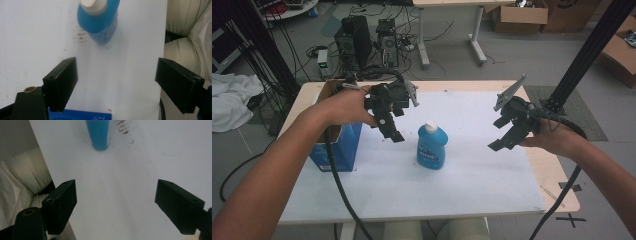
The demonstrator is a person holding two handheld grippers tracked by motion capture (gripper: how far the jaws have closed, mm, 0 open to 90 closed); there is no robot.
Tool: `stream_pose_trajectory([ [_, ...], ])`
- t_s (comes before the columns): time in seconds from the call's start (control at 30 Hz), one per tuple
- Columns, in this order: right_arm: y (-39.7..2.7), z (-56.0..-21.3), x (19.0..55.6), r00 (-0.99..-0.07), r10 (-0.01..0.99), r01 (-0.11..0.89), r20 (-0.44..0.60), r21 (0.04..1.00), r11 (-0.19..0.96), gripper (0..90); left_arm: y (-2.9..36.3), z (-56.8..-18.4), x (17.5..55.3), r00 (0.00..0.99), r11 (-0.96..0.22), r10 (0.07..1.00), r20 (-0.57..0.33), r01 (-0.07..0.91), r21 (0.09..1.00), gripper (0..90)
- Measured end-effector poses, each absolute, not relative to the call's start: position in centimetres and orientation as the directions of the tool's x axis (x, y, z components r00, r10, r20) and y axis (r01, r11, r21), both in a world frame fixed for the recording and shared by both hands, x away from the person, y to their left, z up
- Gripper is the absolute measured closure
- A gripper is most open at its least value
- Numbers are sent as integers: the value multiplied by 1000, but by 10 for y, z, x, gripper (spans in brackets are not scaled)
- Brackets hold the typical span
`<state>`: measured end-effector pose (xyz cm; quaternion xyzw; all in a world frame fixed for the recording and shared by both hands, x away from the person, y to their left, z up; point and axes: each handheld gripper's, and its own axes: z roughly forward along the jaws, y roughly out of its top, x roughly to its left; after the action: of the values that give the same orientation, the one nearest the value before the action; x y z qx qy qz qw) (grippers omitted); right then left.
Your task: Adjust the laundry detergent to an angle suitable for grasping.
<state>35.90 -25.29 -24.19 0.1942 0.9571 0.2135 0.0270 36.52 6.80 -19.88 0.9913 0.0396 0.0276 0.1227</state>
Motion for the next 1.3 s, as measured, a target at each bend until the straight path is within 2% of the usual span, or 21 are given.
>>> stream_pose_trajectory([
  [0.53, -232, -273, 346, -907, 415, 379, 77, 580, 721, 174, 72, -203, 369, 995, -968, 89, 42, 76, 240, 189],
  [1.07, -205, -307, 350, -907, 411, 364, 94, 666, 651, 171, 73, -206, 371, 995, -969, 96, 40, 84, 232, 190],
  [1.3, -179, -324, 358, -907, 413, 341, 78, 711, 615, 173, 72, -207, 373, 994, -969, 97, 42, 85, 232, 190],
])
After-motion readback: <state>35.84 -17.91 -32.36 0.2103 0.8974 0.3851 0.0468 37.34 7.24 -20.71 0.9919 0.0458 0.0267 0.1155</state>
